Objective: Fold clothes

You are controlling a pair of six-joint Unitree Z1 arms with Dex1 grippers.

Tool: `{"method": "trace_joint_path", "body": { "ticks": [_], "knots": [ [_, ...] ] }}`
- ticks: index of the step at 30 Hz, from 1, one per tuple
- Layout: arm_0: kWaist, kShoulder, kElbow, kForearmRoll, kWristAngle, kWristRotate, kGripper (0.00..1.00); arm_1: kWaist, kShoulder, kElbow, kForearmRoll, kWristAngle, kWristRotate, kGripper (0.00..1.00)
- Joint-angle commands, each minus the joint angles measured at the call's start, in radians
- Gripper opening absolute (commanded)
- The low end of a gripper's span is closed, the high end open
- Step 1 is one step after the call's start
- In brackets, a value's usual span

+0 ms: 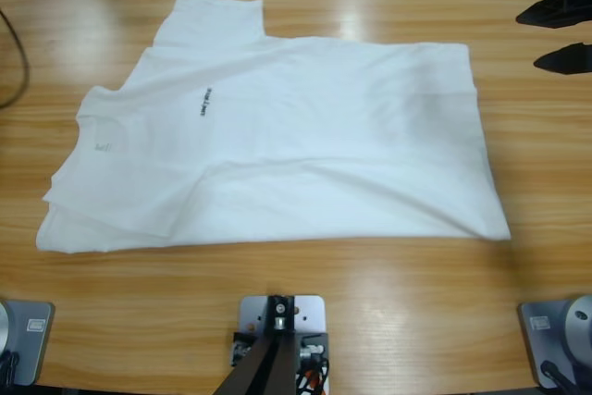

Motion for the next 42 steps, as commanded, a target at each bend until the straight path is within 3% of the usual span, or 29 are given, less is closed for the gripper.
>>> {"method": "trace_joint_path", "body": {
  "ticks": [1,6,11,19,26,42],
  "knots": [
    [0.031,0.226,-0.296,0.111,-0.061,-0.034,0.747,-0.01,0.064,0.009,0.006,0.015,-0.007,0.996],
    [0.042,0.221,-0.312,0.146,-0.026,-0.013,0.747,-0.009,0.071,0.017,-0.001,0.013,-0.01,0.996],
    [0.035,0.168,-0.334,0.202,0.126,0.032,0.743,-0.007,0.068,0.02,-0.002,0.015,-0.01,0.996],
    [0.008,0.221,-0.6,0.189,0.188,-0.014,0.738,0.004,0.053,0.034,0.001,0.023,-0.013,0.996],
    [-0.033,0.263,-0.602,0.038,0.159,-0.085,0.738,0.005,0.058,0.044,0.003,0.023,-0.022,0.996],
    [0.037,0.305,-0.602,-0.166,0.134,-0.141,0.738,0.005,0.09,0.058,0.0,0.029,-0.033,0.996]
  ]
}}
